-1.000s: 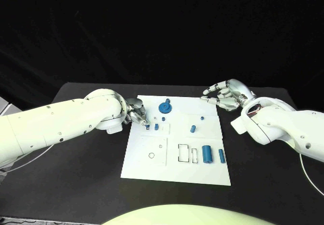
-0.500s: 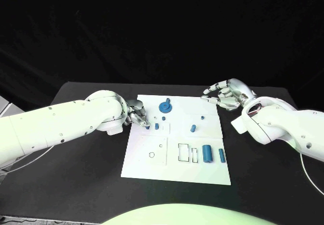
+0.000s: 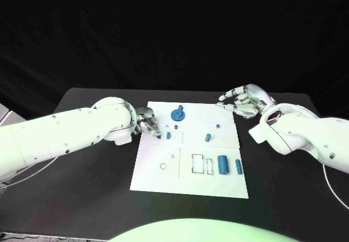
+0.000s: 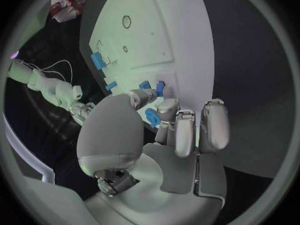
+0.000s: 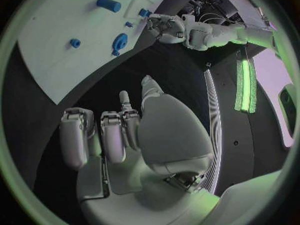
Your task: Assemble the parts on the task board
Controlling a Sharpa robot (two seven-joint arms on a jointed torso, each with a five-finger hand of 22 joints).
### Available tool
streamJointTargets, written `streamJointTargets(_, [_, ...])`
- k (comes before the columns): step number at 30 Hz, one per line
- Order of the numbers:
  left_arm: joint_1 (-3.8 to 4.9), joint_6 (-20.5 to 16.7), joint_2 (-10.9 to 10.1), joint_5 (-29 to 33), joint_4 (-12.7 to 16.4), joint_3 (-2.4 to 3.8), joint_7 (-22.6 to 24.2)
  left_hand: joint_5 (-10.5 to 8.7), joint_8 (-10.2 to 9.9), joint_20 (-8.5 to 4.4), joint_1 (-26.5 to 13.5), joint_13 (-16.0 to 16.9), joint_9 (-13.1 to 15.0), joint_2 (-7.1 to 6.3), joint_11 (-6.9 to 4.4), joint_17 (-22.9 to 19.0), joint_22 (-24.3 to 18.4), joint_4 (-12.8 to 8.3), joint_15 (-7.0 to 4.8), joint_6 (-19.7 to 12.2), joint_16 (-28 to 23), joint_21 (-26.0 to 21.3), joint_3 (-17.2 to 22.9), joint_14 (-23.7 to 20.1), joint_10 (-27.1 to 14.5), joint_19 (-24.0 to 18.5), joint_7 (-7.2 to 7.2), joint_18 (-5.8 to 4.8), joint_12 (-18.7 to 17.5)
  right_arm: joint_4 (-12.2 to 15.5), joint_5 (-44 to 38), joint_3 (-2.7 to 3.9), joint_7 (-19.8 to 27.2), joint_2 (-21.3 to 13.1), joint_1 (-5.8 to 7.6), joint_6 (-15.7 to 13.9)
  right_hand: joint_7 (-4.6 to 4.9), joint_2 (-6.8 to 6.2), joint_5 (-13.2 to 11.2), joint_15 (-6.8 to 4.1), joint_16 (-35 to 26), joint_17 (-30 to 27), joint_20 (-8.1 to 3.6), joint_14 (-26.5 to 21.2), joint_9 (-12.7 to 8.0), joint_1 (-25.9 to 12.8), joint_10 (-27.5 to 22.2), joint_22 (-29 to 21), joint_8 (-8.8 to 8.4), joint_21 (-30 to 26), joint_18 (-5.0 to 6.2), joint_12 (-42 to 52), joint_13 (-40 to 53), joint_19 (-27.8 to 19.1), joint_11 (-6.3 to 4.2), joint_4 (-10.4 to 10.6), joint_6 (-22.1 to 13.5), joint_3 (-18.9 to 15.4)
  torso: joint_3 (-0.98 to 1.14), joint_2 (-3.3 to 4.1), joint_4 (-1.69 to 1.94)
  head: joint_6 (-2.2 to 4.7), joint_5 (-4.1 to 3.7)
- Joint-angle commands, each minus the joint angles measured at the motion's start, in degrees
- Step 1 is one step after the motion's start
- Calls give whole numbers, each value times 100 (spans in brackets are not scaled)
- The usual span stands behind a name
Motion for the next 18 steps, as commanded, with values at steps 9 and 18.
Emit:
streamJointTargets(9, [-31, 226, 26, -44, 24, -17, -25, 36, 25, 2, 0, 5, 3, 61, -1, 1155, -6, -1097, -48, 34, 18, 16, 1119, 499, 33, 40, 3, -103, 18, 3, -16, 0, 31, -1, -4, 78, -23, 26, 37, 17, -38, 960, 36, 468, -8, 6, -8, 1001, 22, -28, 62, -12, 877, 226, 21, -18, -32, -23, 1, -3, 6, -14, -8])
streamJointTargets(18, [-33, 305, 20, -44, 40, -17, -10, 36, 20, 1, -2, 30, 1, 43, -6, 1179, 0, -1116, -49, 46, 28, 19, 1131, 506, 50, 43, -3, -104, 31, -4, -16, 0, 32, 2, -5, 84, -23, 26, 37, 17, -38, 960, 36, 468, -8, 6, -8, 1001, 22, -28, 62, -12, 877, 226, 21, -18, -32, -23, 1, -2, -4, -18, 2])
